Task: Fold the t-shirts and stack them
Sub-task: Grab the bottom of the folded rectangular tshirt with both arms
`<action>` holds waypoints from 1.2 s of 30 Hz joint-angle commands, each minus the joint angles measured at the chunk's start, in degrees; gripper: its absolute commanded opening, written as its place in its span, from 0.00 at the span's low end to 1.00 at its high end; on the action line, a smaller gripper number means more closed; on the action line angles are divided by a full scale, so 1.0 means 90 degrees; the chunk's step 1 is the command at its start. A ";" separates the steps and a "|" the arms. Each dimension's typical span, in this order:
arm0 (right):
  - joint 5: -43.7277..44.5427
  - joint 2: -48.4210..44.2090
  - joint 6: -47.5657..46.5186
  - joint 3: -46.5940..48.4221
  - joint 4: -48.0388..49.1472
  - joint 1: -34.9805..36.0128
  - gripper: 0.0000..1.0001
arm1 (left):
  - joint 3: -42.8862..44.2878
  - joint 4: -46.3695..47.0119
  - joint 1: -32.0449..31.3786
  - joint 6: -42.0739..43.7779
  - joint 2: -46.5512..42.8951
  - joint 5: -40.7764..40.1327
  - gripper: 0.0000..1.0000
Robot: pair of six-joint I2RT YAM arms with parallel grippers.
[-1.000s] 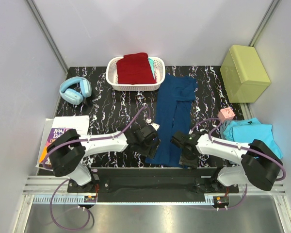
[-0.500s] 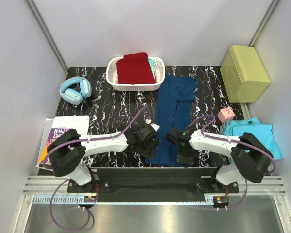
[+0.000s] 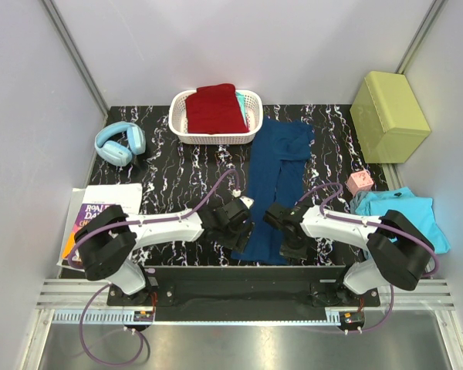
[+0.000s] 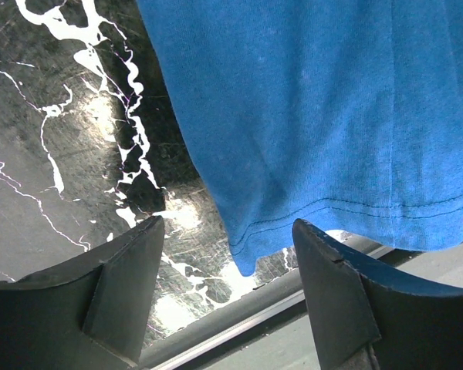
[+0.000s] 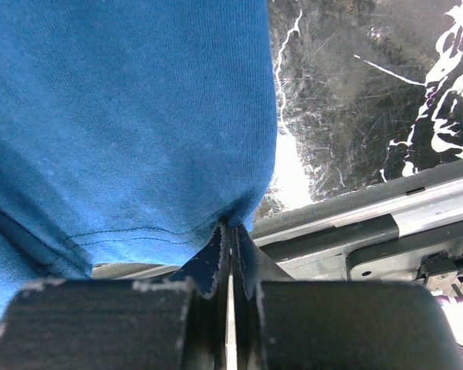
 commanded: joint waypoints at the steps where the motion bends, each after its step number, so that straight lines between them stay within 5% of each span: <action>1: 0.0263 0.0065 0.0115 -0.0081 0.0127 0.0048 0.00 | 0.0077 0.0211 0.0000 0.0063 -0.0027 0.0136 0.70; 7: 0.0302 0.0006 0.0106 -0.0071 0.0029 0.0048 0.00 | 0.0175 0.0270 -0.0010 0.0102 0.0041 0.0263 0.58; 12: 0.0351 -0.0043 0.0106 -0.0061 -0.0049 0.0048 0.00 | 0.0165 0.0250 -0.0039 0.0092 0.0012 0.0331 0.38; 23: 0.0390 -0.0052 0.0037 -0.0013 -0.0127 0.0048 0.00 | -0.0303 0.0221 -0.0059 -0.0162 -0.0232 0.0555 0.43; 36: 0.0488 -0.0053 -0.0031 0.0105 -0.0274 0.0048 0.00 | -0.0802 0.0426 -0.0068 -0.0387 -0.0594 0.0800 0.35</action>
